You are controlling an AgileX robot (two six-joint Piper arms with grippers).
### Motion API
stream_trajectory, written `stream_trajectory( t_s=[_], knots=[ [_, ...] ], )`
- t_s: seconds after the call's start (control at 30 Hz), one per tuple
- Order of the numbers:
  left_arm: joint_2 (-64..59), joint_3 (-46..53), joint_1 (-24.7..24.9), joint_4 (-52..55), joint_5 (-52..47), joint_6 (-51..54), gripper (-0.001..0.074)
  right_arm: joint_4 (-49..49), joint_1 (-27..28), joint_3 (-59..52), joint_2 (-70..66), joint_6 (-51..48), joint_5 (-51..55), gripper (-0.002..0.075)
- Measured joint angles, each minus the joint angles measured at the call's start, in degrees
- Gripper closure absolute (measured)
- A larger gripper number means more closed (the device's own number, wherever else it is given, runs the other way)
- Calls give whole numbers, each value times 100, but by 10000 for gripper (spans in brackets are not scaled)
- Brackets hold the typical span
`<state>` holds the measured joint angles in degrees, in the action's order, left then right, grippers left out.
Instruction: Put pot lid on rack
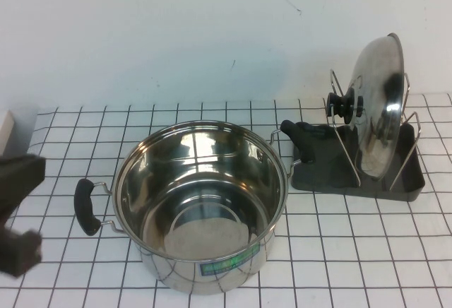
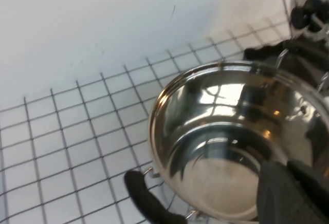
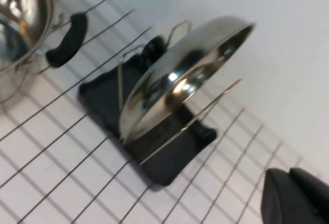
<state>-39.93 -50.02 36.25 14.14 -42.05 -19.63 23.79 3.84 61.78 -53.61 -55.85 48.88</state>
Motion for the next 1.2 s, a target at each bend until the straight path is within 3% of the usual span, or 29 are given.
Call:
stream_trajectory(
  t_s=[0.33,0.63,1.2],
  knots=[
    [1653,2100,0,136,2138,296,736,-21,-9,-2398,2223,-13,-1894,721],
    [2278,3443,0,498,3888,427,736,559,-9,-3898,3083,-43,-2237,722],
    [2307,3528,0,513,4093,450,736,1375,-9,-3929,3119,-7,-2337,724]
  ],
)
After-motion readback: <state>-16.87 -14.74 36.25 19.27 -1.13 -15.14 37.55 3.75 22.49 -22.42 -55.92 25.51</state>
